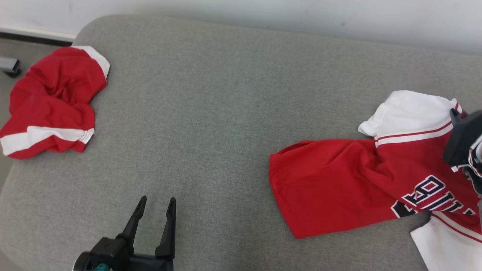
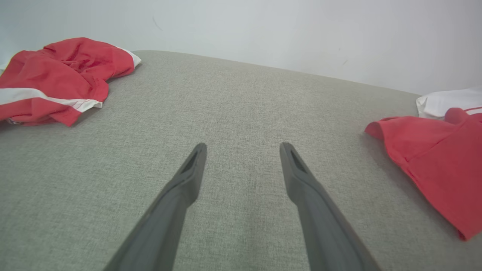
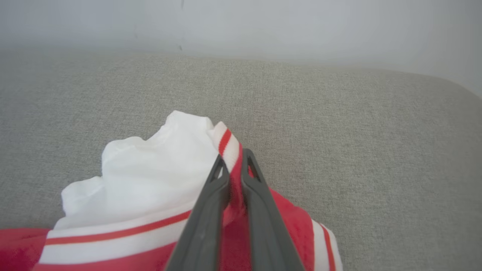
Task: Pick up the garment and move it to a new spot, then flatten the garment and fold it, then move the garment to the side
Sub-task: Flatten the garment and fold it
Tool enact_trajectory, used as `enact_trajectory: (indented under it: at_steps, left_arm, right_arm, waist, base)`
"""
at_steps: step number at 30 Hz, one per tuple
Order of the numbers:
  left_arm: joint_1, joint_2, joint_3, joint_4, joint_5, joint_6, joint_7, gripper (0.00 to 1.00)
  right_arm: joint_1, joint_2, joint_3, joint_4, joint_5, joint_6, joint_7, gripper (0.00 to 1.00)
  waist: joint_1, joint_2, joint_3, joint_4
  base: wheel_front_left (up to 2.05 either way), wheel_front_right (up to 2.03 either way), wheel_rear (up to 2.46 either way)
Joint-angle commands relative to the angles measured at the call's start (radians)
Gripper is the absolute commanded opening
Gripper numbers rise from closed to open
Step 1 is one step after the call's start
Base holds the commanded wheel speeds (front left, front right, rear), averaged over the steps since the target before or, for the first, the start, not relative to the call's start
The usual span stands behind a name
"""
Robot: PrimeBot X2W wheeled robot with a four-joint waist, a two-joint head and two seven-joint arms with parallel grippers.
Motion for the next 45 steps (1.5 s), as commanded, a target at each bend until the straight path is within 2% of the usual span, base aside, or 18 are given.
enact_trajectory:
  at_steps: [1, 6, 13, 17, 22, 23, 25, 26, 33, 39, 45]
  left_arm:
    - [0.021, 0.002, 0.003, 0.002, 0.008, 0.001, -0.003, 1.0]
    - [0.044, 0.003, 0.016, 0.01, 0.007, 0.001, -0.003, 1.0]
    - [0.066, -0.002, 0.026, 0.019, 0.006, 0.001, -0.003, 1.0]
    - [0.081, -0.006, 0.027, 0.026, 0.006, 0.001, -0.003, 1.0]
    - [0.089, -0.002, 0.024, 0.034, 0.008, 0.001, -0.003, 1.0]
    - [0.091, 0.0, 0.025, 0.036, 0.008, 0.001, -0.003, 1.0]
    - [0.096, 0.003, 0.025, 0.039, 0.009, 0.001, -0.003, 1.0]
    - [0.097, 0.004, 0.025, 0.04, 0.009, 0.001, -0.003, 1.0]
    - [0.118, 0.003, 0.032, 0.043, 0.009, 0.001, -0.003, 1.0]
    - [0.133, 0.0, 0.036, 0.044, 0.007, 0.001, -0.003, 1.0]
    - [0.141, 0.001, 0.031, 0.047, 0.006, 0.001, -0.003, 1.0]
  right_arm:
    - [0.033, 0.004, -0.017, -0.034, 0.017, -0.002, -0.012, 0.0]
    - [0.216, 0.058, -0.109, -0.26, 0.022, -0.002, -0.013, 0.0]
    - [0.489, 0.24, -0.268, -0.591, -0.022, -0.002, 0.048, 0.0]
    - [0.592, 0.297, -0.322, -0.66, -0.028, -0.002, 0.071, 0.0]
    - [0.661, 0.311, -0.338, -0.632, -0.054, -0.002, 0.068, 0.0]
    - [0.666, 0.312, -0.334, -0.617, -0.059, -0.002, 0.064, 0.3]
    - [0.675, 0.312, -0.326, -0.584, -0.062, -0.002, 0.051, 0.98]
    - [0.683, 0.313, -0.323, -0.566, -0.064, -0.002, 0.043, 1.0]
    - [0.708, 0.313, -0.295, -0.487, -0.059, -0.002, -0.017, 1.0]
    - [0.724, 0.313, -0.274, -0.509, -0.069, -0.002, -0.092, 1.0]
    - [0.742, 0.313, -0.209, -0.562, -0.079, -0.002, -0.252, 1.0]
  waist:
    - [-0.0001, -0.0002, -0.034, -0.026]
    - [-0.0001, -0.0002, -0.092, -0.056]
    - [-0.0001, -0.0002, -0.14, -0.094]
    - [-0.0001, -0.0002, -0.159, -0.111]
    - [-0.0001, -0.0002, -0.181, -0.126]
    - [-0.0001, -0.0002, -0.187, -0.129]
    - [-0.0001, -0.0002, -0.196, -0.134]
    - [-0.0001, -0.0002, -0.199, -0.136]
    - [-0.0001, -0.0002, -0.234, -0.155]
    - [-0.0001, -0.0002, -0.262, -0.168]
    - [-0.0001, -0.0002, -0.28, -0.181]
  base:
    - [0.0, 0.0, 0.0]
    - [0.0, 0.0, 0.0]
    - [0.0, 0.0, 0.0]
    - [0.0, 0.0, 0.0]
    - [0.0, 0.0, 0.0]
    - [0.0, 0.0, 0.0]
    - [0.0, 0.0, 0.0]
    - [0.0, 0.0, 0.0]
    - [0.0, 0.0, 0.0]
    - [0.0, 0.0, 0.0]
    - [0.0, 0.0, 0.0]
